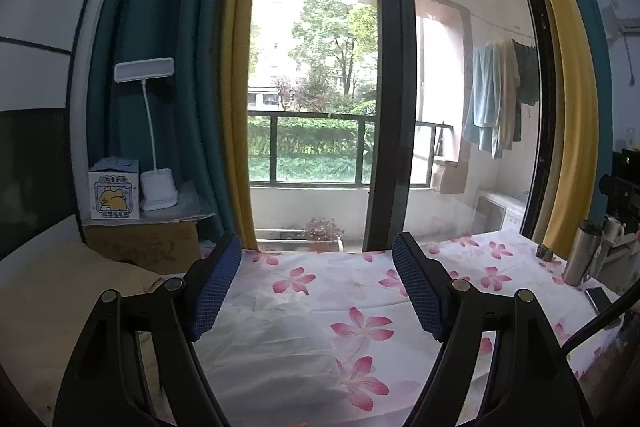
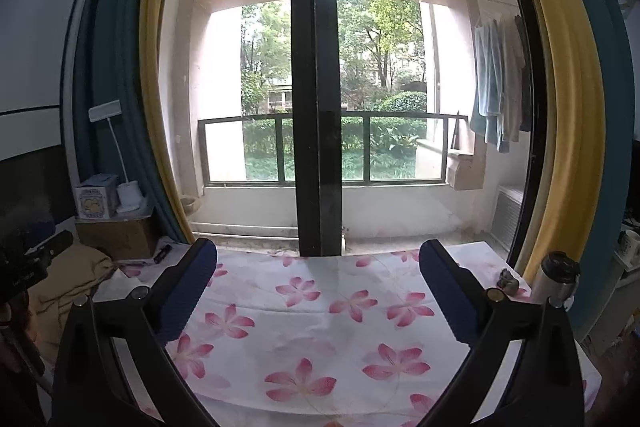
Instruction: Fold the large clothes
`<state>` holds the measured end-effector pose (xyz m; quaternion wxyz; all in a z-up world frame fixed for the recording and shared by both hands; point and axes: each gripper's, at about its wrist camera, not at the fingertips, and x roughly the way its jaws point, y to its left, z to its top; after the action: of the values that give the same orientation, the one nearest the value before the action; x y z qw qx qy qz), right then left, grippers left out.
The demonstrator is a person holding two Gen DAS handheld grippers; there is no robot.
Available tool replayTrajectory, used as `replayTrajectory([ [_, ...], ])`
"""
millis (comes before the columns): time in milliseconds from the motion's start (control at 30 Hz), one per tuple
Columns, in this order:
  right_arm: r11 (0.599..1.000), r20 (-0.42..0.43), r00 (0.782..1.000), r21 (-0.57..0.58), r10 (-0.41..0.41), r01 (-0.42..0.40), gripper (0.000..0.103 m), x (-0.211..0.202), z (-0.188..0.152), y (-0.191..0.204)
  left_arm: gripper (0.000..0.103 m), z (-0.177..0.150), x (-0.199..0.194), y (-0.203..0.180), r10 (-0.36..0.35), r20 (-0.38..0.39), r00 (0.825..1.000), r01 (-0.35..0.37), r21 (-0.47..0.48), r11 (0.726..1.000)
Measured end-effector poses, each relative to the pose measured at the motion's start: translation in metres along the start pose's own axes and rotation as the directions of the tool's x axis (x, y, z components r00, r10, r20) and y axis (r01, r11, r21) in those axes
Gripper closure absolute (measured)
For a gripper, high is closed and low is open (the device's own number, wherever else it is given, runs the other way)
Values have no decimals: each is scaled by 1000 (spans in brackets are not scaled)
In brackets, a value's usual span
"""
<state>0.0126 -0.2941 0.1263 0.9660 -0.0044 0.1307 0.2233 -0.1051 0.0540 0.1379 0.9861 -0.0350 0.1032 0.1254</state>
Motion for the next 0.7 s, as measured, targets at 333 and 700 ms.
replayTrajectory([
  [333,999,15,1000,-22,27,-26,2,3,8,24,22,5,-8,19,31,24,999,-31,-2,1000],
  [700,999,1,1000,-21,30,-30,2,12,8,36,22,6,-5,32,36,24,999,-36,-1,999],
])
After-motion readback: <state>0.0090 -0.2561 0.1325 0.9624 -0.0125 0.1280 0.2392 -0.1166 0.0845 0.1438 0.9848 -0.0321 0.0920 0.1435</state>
